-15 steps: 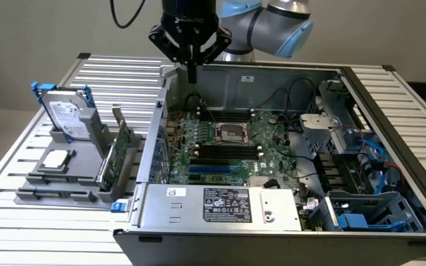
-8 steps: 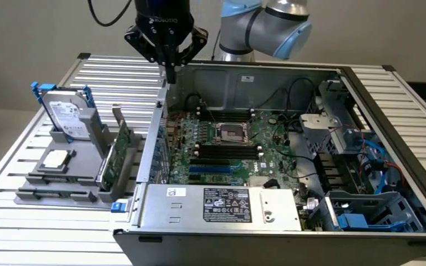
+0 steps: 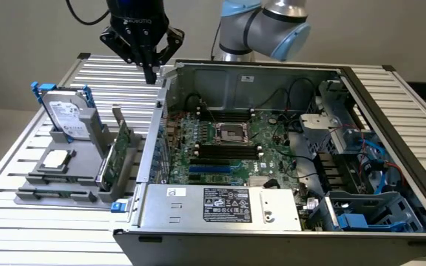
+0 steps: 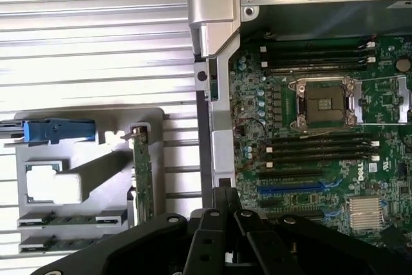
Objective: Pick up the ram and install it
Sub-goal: 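Reach for the ram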
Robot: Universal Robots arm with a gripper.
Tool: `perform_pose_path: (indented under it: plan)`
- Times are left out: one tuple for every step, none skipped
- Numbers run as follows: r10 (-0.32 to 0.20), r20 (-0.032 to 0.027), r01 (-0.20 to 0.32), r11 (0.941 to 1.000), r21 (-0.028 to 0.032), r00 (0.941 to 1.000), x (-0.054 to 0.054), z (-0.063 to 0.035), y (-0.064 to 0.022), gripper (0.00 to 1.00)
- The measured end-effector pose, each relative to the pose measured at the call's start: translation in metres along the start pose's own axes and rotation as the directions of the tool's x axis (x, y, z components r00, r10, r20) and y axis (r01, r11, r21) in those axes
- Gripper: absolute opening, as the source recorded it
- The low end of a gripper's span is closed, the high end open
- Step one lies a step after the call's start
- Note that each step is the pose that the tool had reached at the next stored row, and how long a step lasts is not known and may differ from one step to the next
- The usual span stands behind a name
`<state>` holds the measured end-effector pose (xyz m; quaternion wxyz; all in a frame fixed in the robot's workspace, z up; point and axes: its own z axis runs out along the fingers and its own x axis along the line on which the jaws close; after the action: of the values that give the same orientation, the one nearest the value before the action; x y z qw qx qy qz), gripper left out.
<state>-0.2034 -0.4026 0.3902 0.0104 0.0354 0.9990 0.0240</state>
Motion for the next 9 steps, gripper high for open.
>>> perform_pose_path:
  plan:
    - [0.000,-0.0001,0.000,1.0000,0.0001,1.0000,0.004,0.0000,-0.0005,0.11]
    - [0.000,-0.0001,0.000,1.0000,0.0001,1.0000,0.009,0.0001,-0.0011,0.11]
    - [0.000,-0.0001,0.000,1.0000,0.0001,1.0000,0.013,0.0002,-0.0016,0.11]
    - [0.000,0.0000,0.000,1.0000,0.0000,1.0000,0.018,0.0004,-0.0022,0.11]
    - [0.000,0.0000,0.000,1.0000,0.0000,1.0000,0.023,0.0005,-0.0027,0.11]
    - [0.000,0.0000,0.000,1.0000,0.0000,1.0000,0.027,0.0006,-0.0032,0.11]
    - [0.000,-0.0001,0.000,1.0000,0.0001,1.0000,0.032,0.0008,-0.0038,0.11]
    - [0.000,-0.0001,0.000,1.0000,0.0000,1.0000,0.036,0.0011,-0.0044,0.11]
    - [0.000,-0.0003,0.000,1.0000,0.0000,1.0000,0.041,0.0015,-0.0050,0.11]
